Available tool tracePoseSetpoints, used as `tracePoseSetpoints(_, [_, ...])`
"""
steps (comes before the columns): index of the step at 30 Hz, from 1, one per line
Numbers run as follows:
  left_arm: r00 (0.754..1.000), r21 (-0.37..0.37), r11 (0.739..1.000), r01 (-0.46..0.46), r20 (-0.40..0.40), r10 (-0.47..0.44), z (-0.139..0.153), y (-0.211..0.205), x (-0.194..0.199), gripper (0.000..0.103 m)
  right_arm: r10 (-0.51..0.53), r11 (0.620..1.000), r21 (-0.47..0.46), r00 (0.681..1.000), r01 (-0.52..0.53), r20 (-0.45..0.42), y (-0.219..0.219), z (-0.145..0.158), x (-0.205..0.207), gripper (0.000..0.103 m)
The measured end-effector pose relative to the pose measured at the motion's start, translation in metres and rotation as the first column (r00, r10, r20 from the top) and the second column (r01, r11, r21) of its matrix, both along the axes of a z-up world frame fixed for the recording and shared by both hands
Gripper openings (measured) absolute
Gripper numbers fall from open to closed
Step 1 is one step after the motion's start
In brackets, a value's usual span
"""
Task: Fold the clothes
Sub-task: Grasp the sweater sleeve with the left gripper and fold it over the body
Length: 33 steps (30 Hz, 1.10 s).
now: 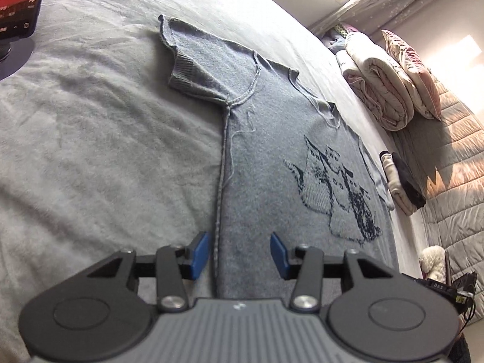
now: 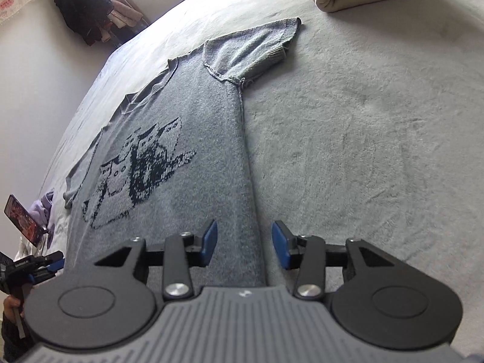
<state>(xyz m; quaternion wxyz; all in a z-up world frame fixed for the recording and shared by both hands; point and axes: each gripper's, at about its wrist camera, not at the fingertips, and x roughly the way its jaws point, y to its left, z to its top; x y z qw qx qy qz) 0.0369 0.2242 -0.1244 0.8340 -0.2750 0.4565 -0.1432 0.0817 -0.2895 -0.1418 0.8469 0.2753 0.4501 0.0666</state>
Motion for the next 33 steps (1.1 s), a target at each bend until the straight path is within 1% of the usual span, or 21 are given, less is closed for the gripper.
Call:
tracePoseSetpoints(2, [1.000, -0.022, 1.000, -0.011, 0.012, 0.011, -0.003, 0.001, 0.002, 0.046, 0.004, 1.000, 0.021, 1.000, -0.005, 0.013, 0.000, -0.002, 0.003, 0.043])
tracePoseSetpoints(4, [0.999, -0.049, 0.998, -0.026, 0.022, 0.027, -0.006, 0.003, 0.004, 0.046, 0.011, 0.999, 0.030, 1.000, -0.011, 0.020, 0.000, -0.003, 0.005, 0.037])
tracePoseSetpoints(6, [0.999, -0.060, 0.998, -0.032, 0.032, 0.034, -0.008, 0.002, 0.004, 0.044, 0.014, 1.000, 0.021, 1.000, -0.015, 0.019, 0.001, -0.005, 0.005, 0.024])
tracePoseSetpoints(7, [0.999, -0.059, 0.998, -0.033, 0.037, 0.035, -0.008, 0.000, 0.004, 0.043, 0.011, 1.000, 0.013, 1.000, -0.012, 0.018, 0.000, -0.005, 0.005, 0.021])
tracePoseSetpoints(8, [0.999, -0.057, 0.998, -0.032, 0.040, 0.035, -0.008, -0.001, 0.004, 0.031, 0.009, 1.000, 0.005, 1.000, -0.009, 0.017, -0.001, -0.005, 0.004, 0.010])
tracePoseSetpoints(9, [0.999, -0.043, 0.999, -0.032, 0.033, 0.034, -0.009, -0.003, 0.004, 0.004, 0.006, 1.000, -0.003, 1.000, -0.006, 0.016, -0.002, -0.004, 0.004, 0.008])
tracePoseSetpoints(10, [0.998, -0.036, 0.998, -0.054, 0.032, 0.055, -0.009, -0.003, 0.002, 0.003, 0.003, 1.000, -0.010, 1.000, -0.003, 0.014, -0.002, -0.004, 0.004, 0.007])
tracePoseSetpoints(12, [0.995, -0.017, 0.995, -0.098, 0.033, 0.098, -0.009, -0.003, -0.002, 0.003, -0.003, 1.000, -0.026, 1.000, 0.003, 0.012, -0.004, -0.004, 0.003, 0.006])
tracePoseSetpoints(14, [0.986, 0.028, 0.987, -0.157, 0.062, 0.155, -0.003, 0.002, -0.008, 0.003, -0.009, 0.999, -0.042, 1.000, 0.009, 0.010, -0.006, -0.004, 0.002, 0.005])
tracePoseSetpoints(15, [0.984, 0.031, 0.985, -0.171, 0.061, 0.169, -0.003, 0.005, -0.009, 0.003, -0.011, 0.999, -0.049, 1.000, 0.012, 0.009, -0.007, -0.004, 0.002, 0.005])
tracePoseSetpoints(17, [0.988, 0.034, 0.988, -0.154, 0.032, 0.153, -0.008, 0.007, -0.005, 0.003, -0.017, 0.998, -0.065, 1.000, 0.018, 0.007, -0.008, -0.003, 0.001, 0.005])
tracePoseSetpoints(19, [0.992, 0.056, 0.991, -0.118, 0.043, 0.116, -0.006, 0.003, -0.002, 0.004, -0.006, 0.997, -0.071, 1.000, 0.006, 0.004, -0.007, -0.002, 0.007, 0.007])
tracePoseSetpoints(20, [0.994, 0.050, 0.993, -0.102, 0.038, 0.101, -0.004, 0.003, 0.000, 0.006, 0.003, 0.997, -0.072, 1.000, -0.002, 0.003, -0.006, -0.001, 0.012, 0.010])
tracePoseSetpoints(21, [0.996, 0.042, 0.995, -0.089, 0.032, 0.088, -0.002, 0.004, 0.002, 0.008, 0.011, 0.997, -0.073, 1.000, -0.011, 0.001, -0.005, 0.000, 0.016, 0.016])
tracePoseSetpoints(23, [0.997, 0.025, 0.997, -0.077, 0.019, 0.076, -0.001, 0.006, 0.009, 0.017, 0.028, 0.997, -0.075, 1.000, -0.028, -0.002, -0.003, 0.002, 0.025, 0.018])
tracePoseSetpoints(24, [0.997, 0.018, 0.997, -0.070, 0.014, 0.070, 0.000, 0.008, 0.012, 0.023, 0.037, 0.996, -0.076, 0.999, -0.037, -0.004, -0.002, 0.003, 0.029, 0.022])
tracePoseSetpoints(25, [0.998, 0.007, 0.998, -0.064, 0.007, 0.064, 0.000, 0.008, 0.017, 0.025, 0.045, 0.996, -0.077, 0.999, -0.045, -0.005, -0.001, 0.004, 0.033, 0.027])
tracePoseSetpoints(26, [0.998, -0.005, 0.998, -0.058, -0.002, 0.058, 0.000, 0.009, 0.023, 0.029, 0.054, 0.995, -0.078, 0.999, -0.054, -0.007, 0.000, 0.005, 0.038, 0.036])
tracePoseSetpoints(27, [0.998, -0.013, 0.998, -0.056, -0.008, 0.056, 0.000, 0.008, 0.028, 0.031, 0.062, 0.995, -0.079, 0.998, -0.063, -0.008, 0.001, 0.006, 0.042, 0.041])
tracePoseSetpoints(30, [0.999, -0.018, 0.999, -0.049, -0.015, 0.049, 0.002, 0.004, 0.045, 0.036, 0.078, 0.994, -0.074, 0.997, -0.078, -0.012, 0.003, 0.007, 0.057, 0.042])
tracePoseSetpoints(33, [0.998, -0.009, 0.998, -0.055, -0.020, 0.055, 0.003, -0.002, 0.064, 0.037, 0.044, 0.999, -0.030, 0.999, -0.045, -0.010, -0.001, 0.003, 0.081, 0.042])
